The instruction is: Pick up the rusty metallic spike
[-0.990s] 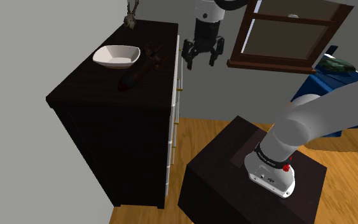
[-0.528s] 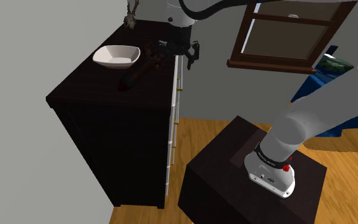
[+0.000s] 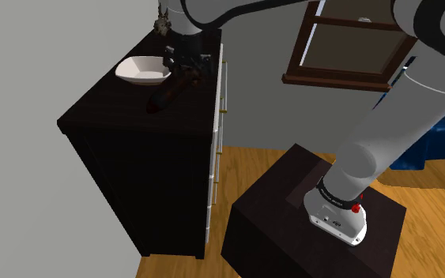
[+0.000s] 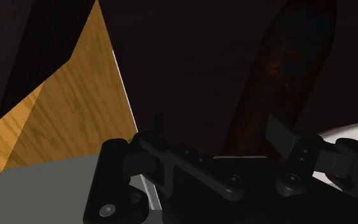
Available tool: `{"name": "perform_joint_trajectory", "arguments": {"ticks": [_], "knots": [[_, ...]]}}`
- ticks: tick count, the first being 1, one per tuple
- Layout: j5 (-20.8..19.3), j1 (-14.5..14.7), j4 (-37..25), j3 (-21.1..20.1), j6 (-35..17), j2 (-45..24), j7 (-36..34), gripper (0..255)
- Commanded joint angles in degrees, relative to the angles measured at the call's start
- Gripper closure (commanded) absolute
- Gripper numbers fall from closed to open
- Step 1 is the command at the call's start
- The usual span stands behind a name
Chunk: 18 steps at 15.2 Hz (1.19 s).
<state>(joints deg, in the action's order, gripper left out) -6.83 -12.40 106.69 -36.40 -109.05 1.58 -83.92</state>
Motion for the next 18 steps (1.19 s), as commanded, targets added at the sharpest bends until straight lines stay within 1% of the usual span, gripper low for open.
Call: {"name": "perform_joint_trajectory", "arguments": {"ticks": [1, 4, 5, 12, 14, 15, 18], "knots": [[-4.51, 0.39, -4.95, -0.87, 0.43, -5.51, -7.32, 0], [-10.83, 2.81, -13.22, -0.40, 2.34, -13.58, -16.55, 0], [-11.74, 3.45, -14.69, -0.04, 2.74, -14.86, -17.89, 0], [-12.52, 3.32, -9.99, 0.40, -2.27, -15.40, -19.10, 0], [-12.61, 3.31, -9.64, 0.43, -2.67, -15.47, -19.22, 0], [-12.59, 3.29, -9.47, 0.43, -2.80, -15.42, -19.25, 255], [-12.59, 3.28, -9.51, 0.43, -2.75, -15.42, -19.22, 255]]}}
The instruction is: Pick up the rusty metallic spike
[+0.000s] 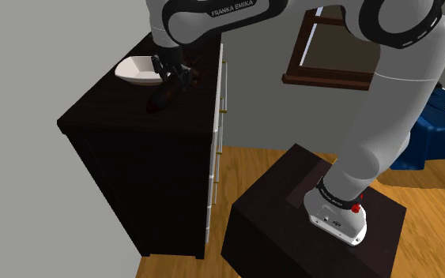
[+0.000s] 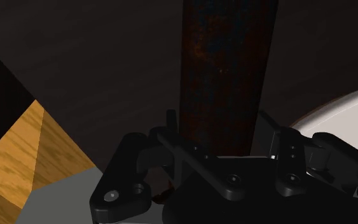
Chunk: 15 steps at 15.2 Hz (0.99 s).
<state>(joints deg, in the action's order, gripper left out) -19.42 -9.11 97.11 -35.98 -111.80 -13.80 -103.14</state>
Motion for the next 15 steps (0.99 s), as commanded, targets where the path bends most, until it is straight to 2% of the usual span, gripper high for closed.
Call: {"name": "perform_joint_trajectory", "arguments": {"ticks": [1, 6, 15], "knots": [[0.01, -0.01, 0.08, 0.01, -0.01, -0.04, 0.00, 255], [-0.02, 0.02, -0.07, 0.01, 0.08, -0.10, 0.00, 255], [0.98, 0.36, -6.18, -0.38, 6.54, 0.55, 1.57, 255]]}}
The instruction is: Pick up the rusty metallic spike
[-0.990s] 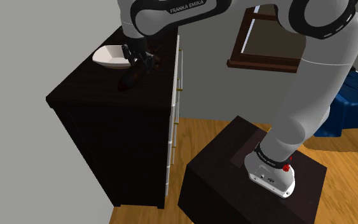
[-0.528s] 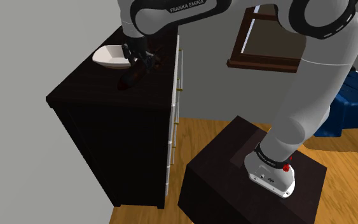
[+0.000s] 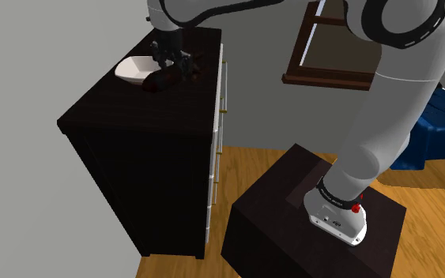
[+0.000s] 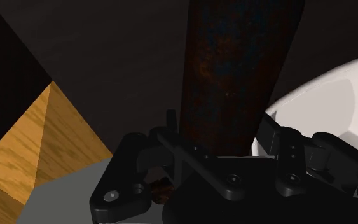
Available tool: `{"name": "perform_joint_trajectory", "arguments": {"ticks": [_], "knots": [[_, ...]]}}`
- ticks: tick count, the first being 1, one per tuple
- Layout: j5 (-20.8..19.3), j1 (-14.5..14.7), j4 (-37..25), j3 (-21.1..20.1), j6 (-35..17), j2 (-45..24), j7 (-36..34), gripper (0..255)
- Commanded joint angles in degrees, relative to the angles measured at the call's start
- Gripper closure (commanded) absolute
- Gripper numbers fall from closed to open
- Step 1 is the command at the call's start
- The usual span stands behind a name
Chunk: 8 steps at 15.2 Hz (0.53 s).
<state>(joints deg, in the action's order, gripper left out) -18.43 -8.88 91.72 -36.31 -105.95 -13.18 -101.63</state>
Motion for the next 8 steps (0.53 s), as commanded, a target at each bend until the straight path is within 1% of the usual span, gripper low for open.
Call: {"name": "perform_joint_trajectory", "arguments": {"ticks": [1, 6, 8], "knots": [[0.03, 0.20, -1.56, -0.08, 1.44, -0.07, 0.20, 255], [0.08, 0.69, -5.72, -0.24, 5.32, -0.33, 0.85, 255], [0.08, 0.71, -5.85, -0.24, 5.43, -0.34, 0.86, 255]]}}
